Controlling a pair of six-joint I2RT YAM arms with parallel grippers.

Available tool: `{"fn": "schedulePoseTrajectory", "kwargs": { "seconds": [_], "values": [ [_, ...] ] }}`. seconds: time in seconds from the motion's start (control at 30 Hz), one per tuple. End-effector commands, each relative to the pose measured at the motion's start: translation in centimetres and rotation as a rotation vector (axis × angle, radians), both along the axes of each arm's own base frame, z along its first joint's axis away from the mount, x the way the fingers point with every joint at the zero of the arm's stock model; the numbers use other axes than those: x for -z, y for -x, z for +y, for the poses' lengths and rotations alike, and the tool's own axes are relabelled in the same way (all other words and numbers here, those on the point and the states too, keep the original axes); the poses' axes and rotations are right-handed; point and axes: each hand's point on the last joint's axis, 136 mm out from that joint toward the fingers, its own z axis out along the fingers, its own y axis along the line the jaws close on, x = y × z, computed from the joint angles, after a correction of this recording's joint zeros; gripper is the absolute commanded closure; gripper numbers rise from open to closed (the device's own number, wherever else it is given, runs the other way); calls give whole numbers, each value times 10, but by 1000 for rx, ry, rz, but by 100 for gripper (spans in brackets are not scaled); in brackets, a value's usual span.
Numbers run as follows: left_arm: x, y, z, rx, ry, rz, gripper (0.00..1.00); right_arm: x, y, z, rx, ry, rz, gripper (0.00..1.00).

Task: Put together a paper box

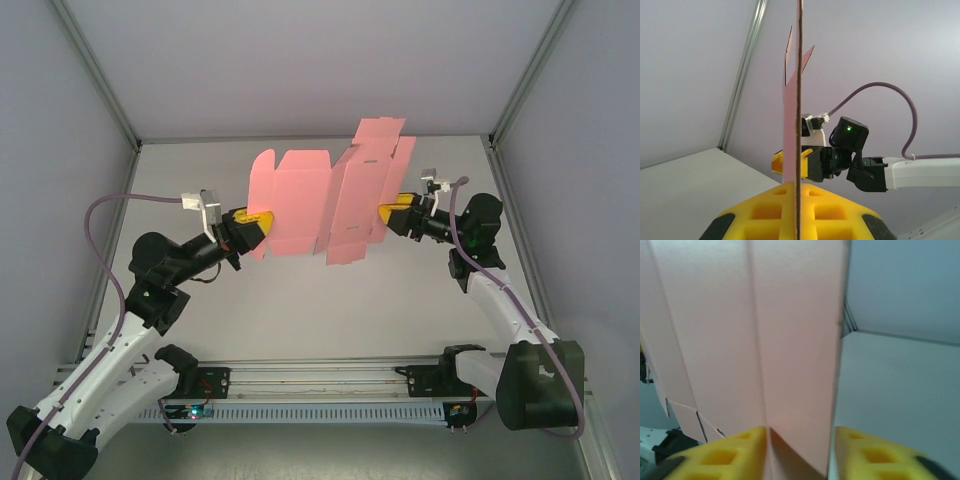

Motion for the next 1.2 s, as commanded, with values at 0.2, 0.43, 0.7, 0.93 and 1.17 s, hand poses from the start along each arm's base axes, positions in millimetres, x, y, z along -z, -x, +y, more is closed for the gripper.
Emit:
{"fn": "schedulePoseTrajectory", "kwargs": {
  "seconds": [0.2,0.43,0.7,0.93,1.17],
  "values": [
    [-2,-14,12,-128,18,12,100,-24,10,-1,51,22,-97,100],
    [92,-61,94,-700,-123,388,29,26,21,14,187,408,35,100],
    [117,-37,135,-858,-111,415,0,54,96,54,-34,615,166,100],
    [104,-34,153,-949,-137,401,0,55,150,61,-278,874,72,100],
    [109,-58,147,-983,-220,451,0,101,84,24,-207,1358,-2,99]
  ]
}}
